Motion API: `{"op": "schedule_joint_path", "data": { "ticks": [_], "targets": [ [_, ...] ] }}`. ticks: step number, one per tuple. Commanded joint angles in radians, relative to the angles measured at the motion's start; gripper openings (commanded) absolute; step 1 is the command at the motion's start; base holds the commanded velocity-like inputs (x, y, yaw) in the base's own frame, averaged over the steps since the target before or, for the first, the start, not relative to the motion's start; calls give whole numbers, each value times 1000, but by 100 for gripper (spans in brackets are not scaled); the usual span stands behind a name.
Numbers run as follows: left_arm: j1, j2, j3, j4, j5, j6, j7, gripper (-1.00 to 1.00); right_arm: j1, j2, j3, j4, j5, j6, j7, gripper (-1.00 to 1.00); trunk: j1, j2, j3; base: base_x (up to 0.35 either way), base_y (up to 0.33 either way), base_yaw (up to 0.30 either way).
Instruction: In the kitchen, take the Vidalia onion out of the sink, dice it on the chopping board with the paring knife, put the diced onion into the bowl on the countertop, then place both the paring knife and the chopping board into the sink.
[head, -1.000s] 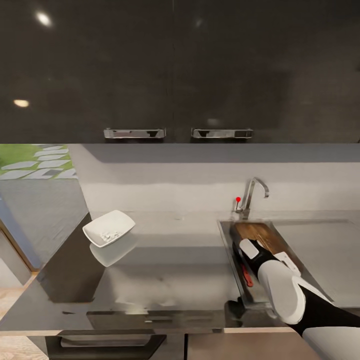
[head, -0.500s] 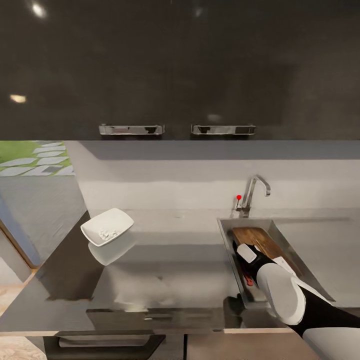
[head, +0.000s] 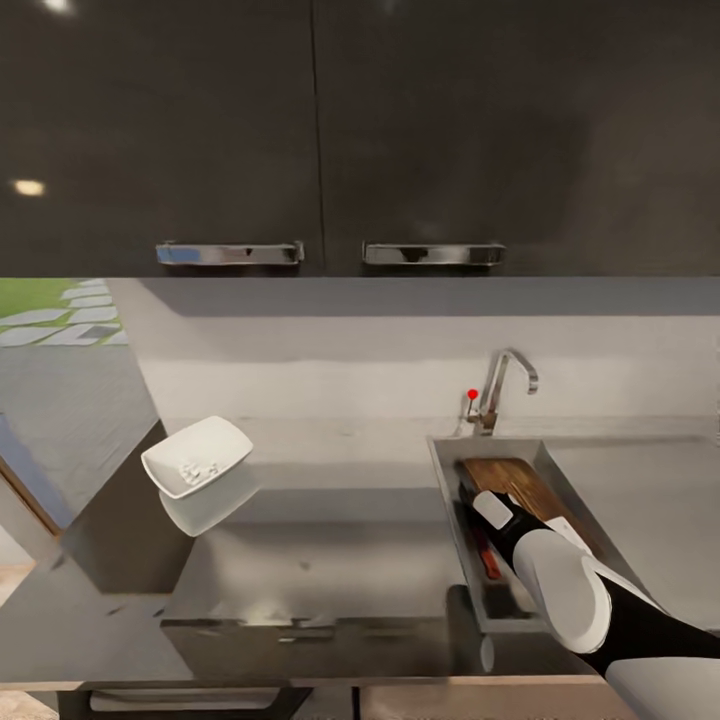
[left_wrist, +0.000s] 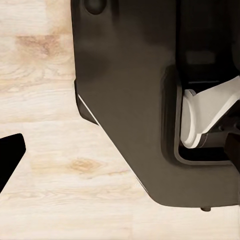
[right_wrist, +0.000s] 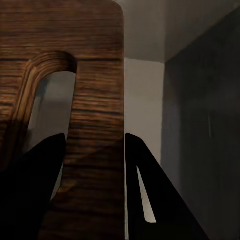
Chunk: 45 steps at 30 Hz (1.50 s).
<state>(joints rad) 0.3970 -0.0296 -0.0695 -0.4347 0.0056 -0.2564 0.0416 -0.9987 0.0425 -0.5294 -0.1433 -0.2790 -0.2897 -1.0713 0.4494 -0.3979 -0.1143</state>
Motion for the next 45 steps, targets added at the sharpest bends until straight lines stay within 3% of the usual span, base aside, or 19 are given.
{"op": "schedule_joint_path", "data": {
  "ticks": [1,29,45],
  "targets": [
    [0,1,-4,-2,1,-2,4,100,0,0,6,-1,-10,-5,-2,-100,1,-2,-4,0,-67,0],
    [0,6,-4,2,5,-1,4,100,27,6,8,1,-7,-102,30,-100,1,-2,-49,0,-3,0],
    [0,7,-3,9,5,-1,4,100,27,11,10,2,-8,-109,31,-100,1,-2,-75,0,0,0]
  ]
}}
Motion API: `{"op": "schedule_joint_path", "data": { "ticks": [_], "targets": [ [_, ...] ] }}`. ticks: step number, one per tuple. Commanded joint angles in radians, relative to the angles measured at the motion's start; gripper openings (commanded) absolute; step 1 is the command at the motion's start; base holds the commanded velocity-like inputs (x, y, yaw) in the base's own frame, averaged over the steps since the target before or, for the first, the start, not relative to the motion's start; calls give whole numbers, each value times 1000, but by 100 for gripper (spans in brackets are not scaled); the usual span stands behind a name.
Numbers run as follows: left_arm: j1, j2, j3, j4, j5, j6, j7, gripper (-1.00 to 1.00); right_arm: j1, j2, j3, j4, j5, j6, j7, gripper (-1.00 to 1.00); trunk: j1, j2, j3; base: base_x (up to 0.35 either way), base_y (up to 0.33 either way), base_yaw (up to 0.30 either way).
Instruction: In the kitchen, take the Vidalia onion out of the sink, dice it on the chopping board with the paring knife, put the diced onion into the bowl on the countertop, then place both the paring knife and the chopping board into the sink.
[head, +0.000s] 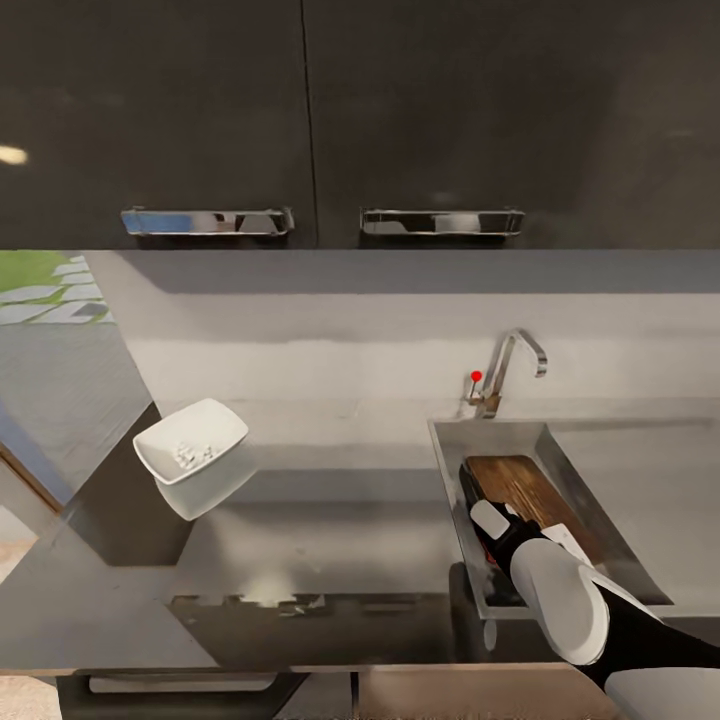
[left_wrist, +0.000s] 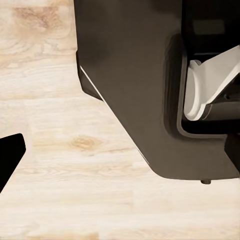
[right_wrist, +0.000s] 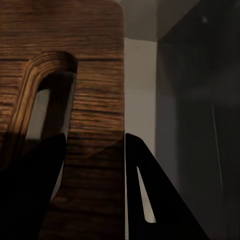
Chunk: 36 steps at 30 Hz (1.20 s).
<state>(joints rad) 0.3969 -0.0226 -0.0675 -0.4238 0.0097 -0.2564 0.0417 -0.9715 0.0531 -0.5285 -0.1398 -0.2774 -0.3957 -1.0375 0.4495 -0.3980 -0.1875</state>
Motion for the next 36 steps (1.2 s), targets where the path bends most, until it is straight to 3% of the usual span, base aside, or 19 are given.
{"op": "schedule_joint_path", "data": {
  "ticks": [1,16,17,31,36],
  "targets": [
    [0,1,-5,-1,1,-1,4,100,0,0,9,-1,-9,-3,-3,-100,1,-2,-3,0,0,0],
    [0,1,-3,-3,1,-1,4,100,0,-7,8,14,-11,-3,-3,-100,1,-2,-15,0,0,0],
    [0,1,-3,-3,1,-1,4,100,0,-8,8,14,-11,-3,-3,100,1,-2,-15,0,0,0],
    [0,0,-3,-1,1,-1,4,100,0,0,14,0,-8,-5,-5,100,1,-2,-15,0,0,0],
    [0,0,-3,-2,1,-1,4,100,0,6,67,-50,22,5,-11,100,1,-2,-15,0,0,0]
  ]
}}
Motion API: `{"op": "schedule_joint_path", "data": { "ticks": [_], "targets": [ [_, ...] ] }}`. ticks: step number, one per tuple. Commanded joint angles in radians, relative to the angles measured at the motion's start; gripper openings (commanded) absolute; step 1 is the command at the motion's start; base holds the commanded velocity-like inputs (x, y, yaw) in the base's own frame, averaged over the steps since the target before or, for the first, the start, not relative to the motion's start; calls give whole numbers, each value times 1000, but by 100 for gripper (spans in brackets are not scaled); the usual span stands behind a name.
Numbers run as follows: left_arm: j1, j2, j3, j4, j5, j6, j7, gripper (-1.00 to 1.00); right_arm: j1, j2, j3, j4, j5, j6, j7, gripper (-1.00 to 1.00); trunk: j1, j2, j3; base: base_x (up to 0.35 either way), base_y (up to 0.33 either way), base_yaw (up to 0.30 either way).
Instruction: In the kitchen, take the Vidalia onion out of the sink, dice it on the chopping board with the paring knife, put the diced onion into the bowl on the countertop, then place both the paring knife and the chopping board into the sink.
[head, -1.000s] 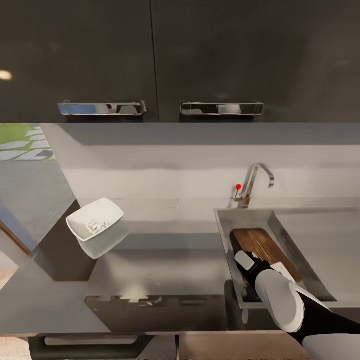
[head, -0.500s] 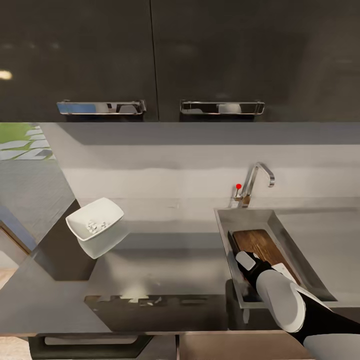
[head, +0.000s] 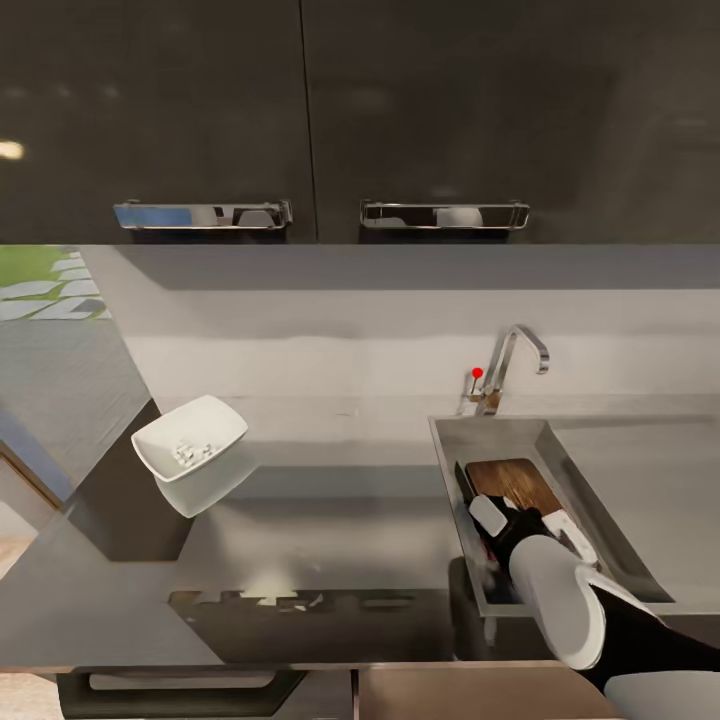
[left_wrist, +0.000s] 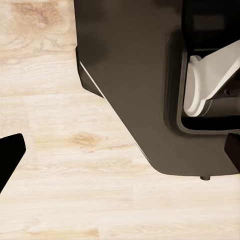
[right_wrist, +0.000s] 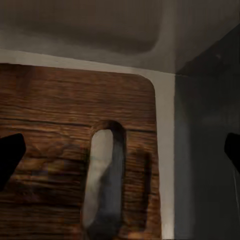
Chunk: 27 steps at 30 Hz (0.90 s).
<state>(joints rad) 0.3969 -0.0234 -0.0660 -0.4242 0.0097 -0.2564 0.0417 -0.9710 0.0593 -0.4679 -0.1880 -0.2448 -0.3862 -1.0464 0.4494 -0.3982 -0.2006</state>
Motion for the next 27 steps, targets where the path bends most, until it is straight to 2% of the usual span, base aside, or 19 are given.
{"op": "schedule_joint_path", "data": {
  "ticks": [1,3,5,7,16,19,21,23,24,25,27],
  "targets": [
    [0,0,-5,-2,1,-1,4,100,0,1,17,-16,-7,-1,-3,100,1,-2,-2,0,0,0],
    [0,0,-5,-2,1,-1,4,100,0,17,63,-89,1,35,-4,100,1,-2,-2,0,0,0],
    [0,0,-5,-2,1,-1,4,100,0,44,105,-180,5,116,-4,100,1,-2,-2,0,0,0],
    [0,0,-5,-2,0,-1,4,100,0,60,123,-255,6,192,-3,100,1,-2,-2,0,0,0],
    [0,-5,-5,-7,0,-1,4,100,0,115,143,-535,6,525,3,100,1,-2,-2,0,0,0],
    [0,-6,-5,-8,0,-1,4,100,0,115,144,-591,6,618,40,100,1,-2,-2,0,0,0],
    [0,-6,-5,-8,0,-1,4,100,0,115,148,-613,6,697,141,100,1,-2,-2,0,0,0],
    [0,-6,-5,-7,0,-1,4,100,0,115,161,-622,8,788,294,100,1,-2,-2,0,0,0],
    [0,-6,-5,-5,0,-1,4,100,4,115,171,-627,23,872,506,100,1,-2,-2,0,0,0],
    [0,-6,-5,-5,1,-1,4,100,25,115,174,-632,67,894,623,100,1,-2,-2,0,0,0],
    [0,-6,-6,-5,1,-1,4,100,65,108,176,-662,172,906,771,100,1,-2,-2,0,0,0]
  ]
}}
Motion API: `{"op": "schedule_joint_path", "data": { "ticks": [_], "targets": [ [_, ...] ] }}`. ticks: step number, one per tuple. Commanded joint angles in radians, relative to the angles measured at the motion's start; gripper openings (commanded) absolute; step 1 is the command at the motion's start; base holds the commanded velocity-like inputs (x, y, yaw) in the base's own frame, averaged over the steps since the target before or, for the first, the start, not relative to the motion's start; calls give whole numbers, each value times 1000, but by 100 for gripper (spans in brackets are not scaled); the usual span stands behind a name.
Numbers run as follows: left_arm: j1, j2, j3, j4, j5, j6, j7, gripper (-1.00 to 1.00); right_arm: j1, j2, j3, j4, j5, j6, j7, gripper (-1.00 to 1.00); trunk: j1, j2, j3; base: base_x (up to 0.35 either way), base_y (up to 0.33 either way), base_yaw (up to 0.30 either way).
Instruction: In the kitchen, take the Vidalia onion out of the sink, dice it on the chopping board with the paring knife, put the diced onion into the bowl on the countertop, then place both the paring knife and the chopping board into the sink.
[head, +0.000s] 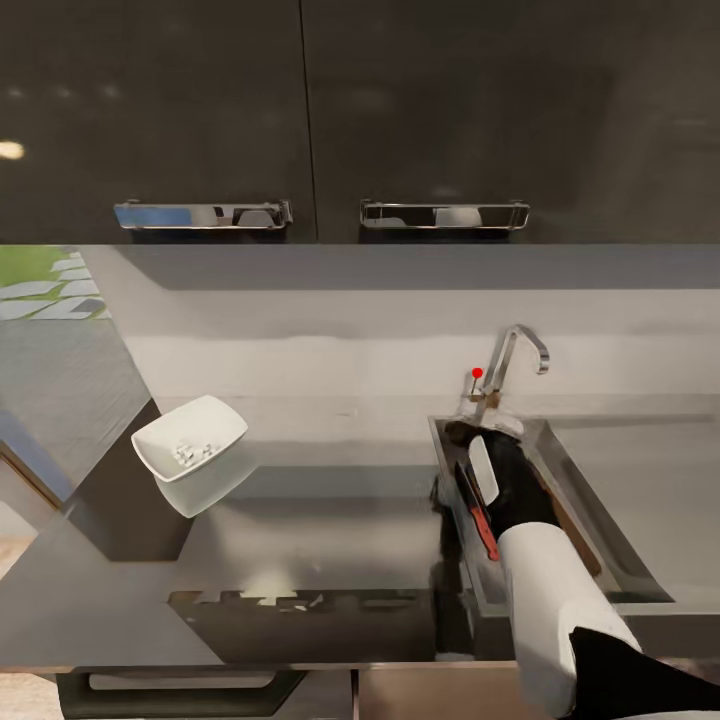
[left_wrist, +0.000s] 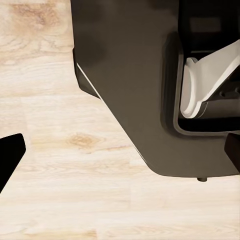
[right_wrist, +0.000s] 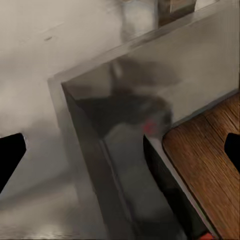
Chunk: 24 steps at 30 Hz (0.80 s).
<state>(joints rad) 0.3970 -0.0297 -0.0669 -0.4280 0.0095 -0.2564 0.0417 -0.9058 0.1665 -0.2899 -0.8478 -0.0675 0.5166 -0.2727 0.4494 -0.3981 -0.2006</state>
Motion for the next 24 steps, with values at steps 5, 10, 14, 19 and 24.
{"op": "schedule_joint_path", "data": {
  "ticks": [5,10,14,19,24],
  "targets": [
    [0,1,-4,-2,1,-1,4,100,111,-5,-1,-169,261,10,416,100,1,-2,-2,-7,0,0],
    [0,1,-4,-2,1,-1,4,100,139,-6,-3,-211,332,10,514,100,1,-2,-2,-106,0,0],
    [0,1,-4,-2,1,-1,4,100,143,-7,-4,-213,337,10,522,100,1,-2,-2,-167,39,0],
    [0,1,-4,-1,1,-1,4,100,152,-7,-5,-221,337,8,526,100,1,-2,-2,-264,148,0],
    [0,1,-4,-1,1,0,4,100,194,-6,-3,-259,337,-62,528,100,1,-2,-2,-285,170,0]
  ]
}}
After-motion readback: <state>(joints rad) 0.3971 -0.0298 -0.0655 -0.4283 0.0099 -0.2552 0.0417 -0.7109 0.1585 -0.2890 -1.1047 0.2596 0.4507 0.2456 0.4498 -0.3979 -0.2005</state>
